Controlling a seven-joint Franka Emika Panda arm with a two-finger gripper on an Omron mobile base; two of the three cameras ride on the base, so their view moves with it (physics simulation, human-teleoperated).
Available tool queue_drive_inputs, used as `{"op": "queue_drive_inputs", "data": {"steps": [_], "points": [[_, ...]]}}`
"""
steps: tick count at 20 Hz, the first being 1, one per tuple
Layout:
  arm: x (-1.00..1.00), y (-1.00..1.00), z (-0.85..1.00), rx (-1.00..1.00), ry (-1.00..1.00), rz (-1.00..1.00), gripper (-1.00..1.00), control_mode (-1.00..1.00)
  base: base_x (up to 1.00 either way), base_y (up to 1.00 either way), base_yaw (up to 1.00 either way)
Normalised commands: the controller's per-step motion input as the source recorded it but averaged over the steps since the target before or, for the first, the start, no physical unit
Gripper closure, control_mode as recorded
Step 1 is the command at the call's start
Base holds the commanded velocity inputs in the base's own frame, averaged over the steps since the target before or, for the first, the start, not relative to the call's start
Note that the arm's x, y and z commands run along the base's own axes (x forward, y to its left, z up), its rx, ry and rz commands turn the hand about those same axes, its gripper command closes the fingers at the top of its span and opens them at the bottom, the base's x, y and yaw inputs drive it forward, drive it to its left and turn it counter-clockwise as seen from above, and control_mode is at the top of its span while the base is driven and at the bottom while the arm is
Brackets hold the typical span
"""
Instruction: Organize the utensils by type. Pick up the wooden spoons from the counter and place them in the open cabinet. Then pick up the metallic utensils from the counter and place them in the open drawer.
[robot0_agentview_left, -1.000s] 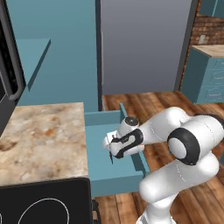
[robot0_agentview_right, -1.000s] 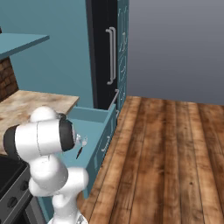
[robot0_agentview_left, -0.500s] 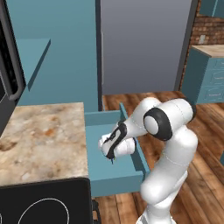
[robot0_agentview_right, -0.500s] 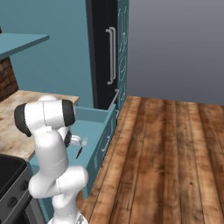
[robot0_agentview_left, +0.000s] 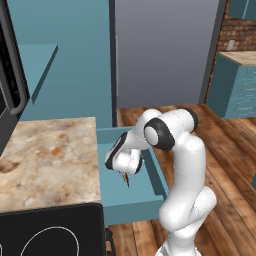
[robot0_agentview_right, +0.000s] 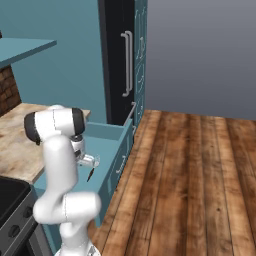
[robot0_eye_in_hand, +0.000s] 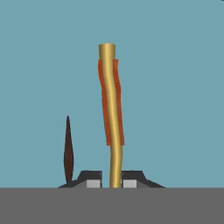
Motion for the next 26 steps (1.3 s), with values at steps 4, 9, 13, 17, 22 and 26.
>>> {"op": "queue_drive_inputs", "data": {"steps": [4,9,13,17,22,26], "points": [[0.02,-0.1,-0.55,0.05,0.0,0.01,1.0,-1.0,0.0,0.0,0.0],[0.15,0.0,-0.47,0.01,0.0,0.0,1.0,-1.0,0.0,0.0,0.0],[0.36,-0.02,-0.44,0.01,0.0,0.03,1.0,-1.0,0.0,0.0,0.0],[0.51,-0.03,-0.39,0.0,0.0,0.06,1.0,-1.0,0.0,0.0,0.0],[0.36,0.13,-0.09,0.0,0.0,0.02,1.0,-1.0,0.0,0.0,0.0],[0.16,0.45,0.23,0.0,0.01,0.0,1.0,-1.0,0.0,0.0,0.0]]}}
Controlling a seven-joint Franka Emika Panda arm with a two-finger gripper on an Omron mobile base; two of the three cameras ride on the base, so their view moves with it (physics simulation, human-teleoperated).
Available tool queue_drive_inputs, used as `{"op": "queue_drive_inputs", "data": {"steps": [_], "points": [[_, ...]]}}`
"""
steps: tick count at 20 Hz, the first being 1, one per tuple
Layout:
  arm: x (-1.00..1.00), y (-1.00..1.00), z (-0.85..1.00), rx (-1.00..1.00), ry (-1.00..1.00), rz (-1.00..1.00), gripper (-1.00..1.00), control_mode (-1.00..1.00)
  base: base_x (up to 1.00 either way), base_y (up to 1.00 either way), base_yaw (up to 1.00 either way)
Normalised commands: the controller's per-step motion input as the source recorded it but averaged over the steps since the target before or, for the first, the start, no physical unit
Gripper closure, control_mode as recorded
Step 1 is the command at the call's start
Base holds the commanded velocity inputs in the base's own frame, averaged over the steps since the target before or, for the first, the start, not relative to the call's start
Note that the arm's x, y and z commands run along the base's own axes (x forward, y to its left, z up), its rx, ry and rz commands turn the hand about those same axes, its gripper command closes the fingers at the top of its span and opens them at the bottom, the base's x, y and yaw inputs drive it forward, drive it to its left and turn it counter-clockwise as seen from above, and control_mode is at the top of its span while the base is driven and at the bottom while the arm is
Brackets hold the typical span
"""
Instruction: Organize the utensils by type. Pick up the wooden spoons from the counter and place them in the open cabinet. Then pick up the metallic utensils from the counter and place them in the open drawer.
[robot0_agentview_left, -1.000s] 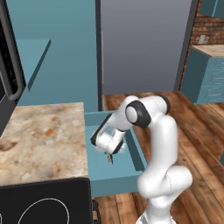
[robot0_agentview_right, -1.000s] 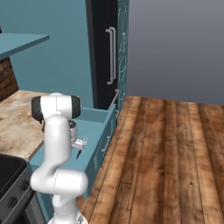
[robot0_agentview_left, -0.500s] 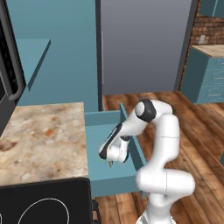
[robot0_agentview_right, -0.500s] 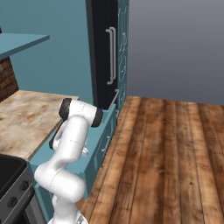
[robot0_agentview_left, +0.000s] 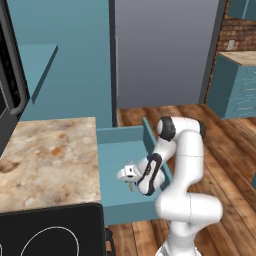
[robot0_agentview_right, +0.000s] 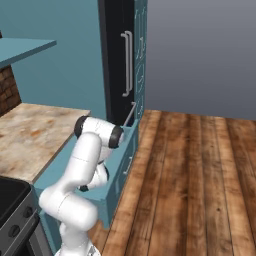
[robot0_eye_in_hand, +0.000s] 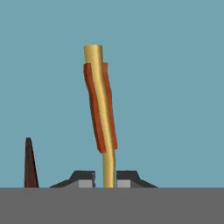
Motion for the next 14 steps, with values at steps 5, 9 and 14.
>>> {"op": "queue_drive_inputs", "data": {"steps": [5,9,14], "points": [[0.32,0.46,0.45,-0.02,0.05,0.0,1.0,-1.0,0.0,0.0,0.0],[0.59,0.21,0.14,-0.07,0.16,0.0,1.0,-1.0,0.0,0.0,0.0],[0.87,0.03,0.0,-0.07,0.27,0.0,1.0,-1.0,0.0,0.0,0.0]]}}
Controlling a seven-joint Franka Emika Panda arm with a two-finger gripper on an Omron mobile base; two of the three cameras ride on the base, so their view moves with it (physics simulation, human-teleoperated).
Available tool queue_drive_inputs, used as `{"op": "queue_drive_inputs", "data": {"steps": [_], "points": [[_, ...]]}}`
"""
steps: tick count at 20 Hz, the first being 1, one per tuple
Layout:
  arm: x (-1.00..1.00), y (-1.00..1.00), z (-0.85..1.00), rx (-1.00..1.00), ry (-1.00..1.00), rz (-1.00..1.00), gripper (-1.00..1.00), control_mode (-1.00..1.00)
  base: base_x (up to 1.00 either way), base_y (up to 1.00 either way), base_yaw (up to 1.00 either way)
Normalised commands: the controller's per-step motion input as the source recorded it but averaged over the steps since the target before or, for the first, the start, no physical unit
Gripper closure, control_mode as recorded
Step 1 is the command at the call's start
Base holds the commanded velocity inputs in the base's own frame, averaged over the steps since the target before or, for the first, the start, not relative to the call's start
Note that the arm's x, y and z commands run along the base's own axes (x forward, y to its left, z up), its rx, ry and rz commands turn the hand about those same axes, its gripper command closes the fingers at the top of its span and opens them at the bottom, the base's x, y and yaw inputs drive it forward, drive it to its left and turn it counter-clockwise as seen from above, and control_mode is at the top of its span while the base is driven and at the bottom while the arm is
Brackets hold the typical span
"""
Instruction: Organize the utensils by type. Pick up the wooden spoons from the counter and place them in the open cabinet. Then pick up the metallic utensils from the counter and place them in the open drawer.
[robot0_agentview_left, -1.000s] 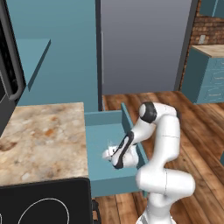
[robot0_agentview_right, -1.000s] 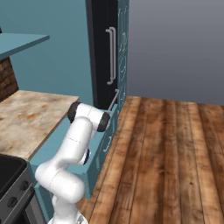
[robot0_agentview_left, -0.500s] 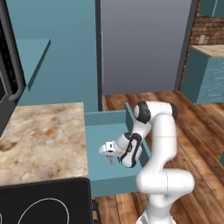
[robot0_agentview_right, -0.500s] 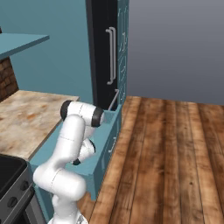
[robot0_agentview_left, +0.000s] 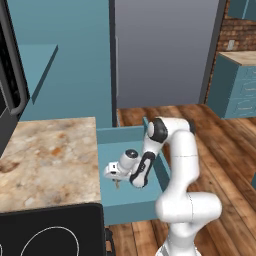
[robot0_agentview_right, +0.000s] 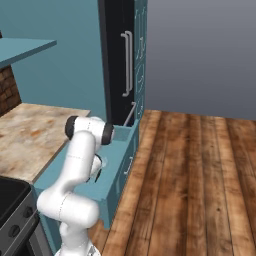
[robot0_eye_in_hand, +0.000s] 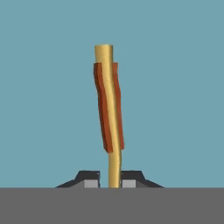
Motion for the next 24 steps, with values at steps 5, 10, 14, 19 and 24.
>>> {"op": "queue_drive_inputs", "data": {"steps": [5,10,14,19,24], "points": [[1.0,-0.08,0.14,0.0,0.29,0.0,1.0,-1.0,0.0,0.0,0.0],[1.0,-0.18,0.41,0.0,0.27,0.0,1.0,-1.0,0.0,0.0,0.0],[1.0,-0.46,0.48,0.0,0.25,0.0,1.0,-1.0,0.0,0.0,0.0],[0.95,-0.12,-0.11,-0.07,0.17,0.0,1.0,-1.0,0.0,0.0,0.0],[0.47,0.08,-0.5,-0.23,0.11,0.0,-1.0,-1.0,0.0,0.0,0.0]]}}
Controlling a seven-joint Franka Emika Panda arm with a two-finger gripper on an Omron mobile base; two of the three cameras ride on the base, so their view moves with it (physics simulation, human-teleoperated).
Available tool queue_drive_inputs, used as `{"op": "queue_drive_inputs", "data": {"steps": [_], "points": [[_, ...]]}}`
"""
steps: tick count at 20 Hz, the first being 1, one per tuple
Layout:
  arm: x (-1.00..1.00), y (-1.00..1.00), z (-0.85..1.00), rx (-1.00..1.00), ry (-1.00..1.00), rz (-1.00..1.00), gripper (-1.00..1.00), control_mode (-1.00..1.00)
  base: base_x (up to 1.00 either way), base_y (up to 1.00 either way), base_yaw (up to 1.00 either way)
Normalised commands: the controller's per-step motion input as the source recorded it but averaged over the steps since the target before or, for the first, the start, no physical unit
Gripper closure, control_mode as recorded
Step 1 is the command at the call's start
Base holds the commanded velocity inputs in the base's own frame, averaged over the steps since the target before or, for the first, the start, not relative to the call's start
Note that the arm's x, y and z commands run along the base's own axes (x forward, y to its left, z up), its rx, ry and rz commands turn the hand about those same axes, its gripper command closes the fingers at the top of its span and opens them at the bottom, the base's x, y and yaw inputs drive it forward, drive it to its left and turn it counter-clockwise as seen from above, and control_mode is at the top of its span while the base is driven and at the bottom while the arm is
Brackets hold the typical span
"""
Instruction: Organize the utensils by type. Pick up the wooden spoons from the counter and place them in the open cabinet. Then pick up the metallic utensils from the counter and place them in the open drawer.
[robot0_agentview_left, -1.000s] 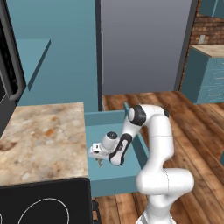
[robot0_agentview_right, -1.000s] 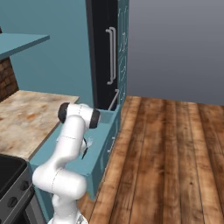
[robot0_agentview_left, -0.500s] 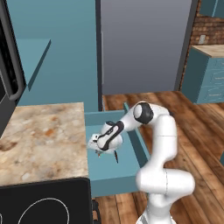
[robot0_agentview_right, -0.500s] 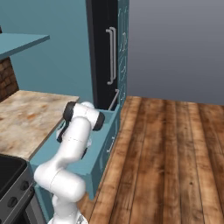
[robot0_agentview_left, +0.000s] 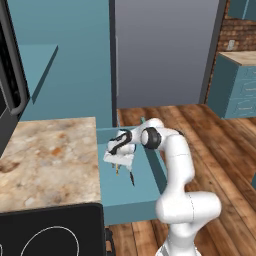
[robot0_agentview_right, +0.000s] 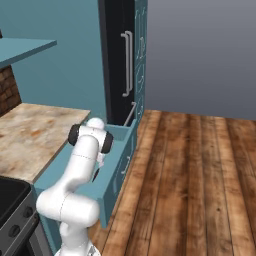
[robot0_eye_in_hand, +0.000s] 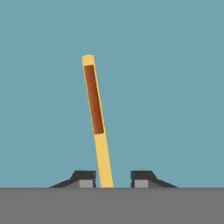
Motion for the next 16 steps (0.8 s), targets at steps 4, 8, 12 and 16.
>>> {"op": "queue_drive_inputs", "data": {"steps": [4,8,12,16], "points": [[0.06,-0.03,-0.13,-0.12,0.07,0.0,-1.0,-1.0,0.0,0.0,0.0],[-0.56,-0.68,0.18,-0.01,0.03,0.01,-1.0,-1.0,0.0,0.0,0.0],[-1.0,-0.84,0.03,0.0,-0.02,0.0,-1.0,-1.0,0.0,0.0,0.0],[-1.0,-0.42,0.12,0.0,-0.22,0.0,-1.0,-1.0,0.0,0.0,0.0]]}}
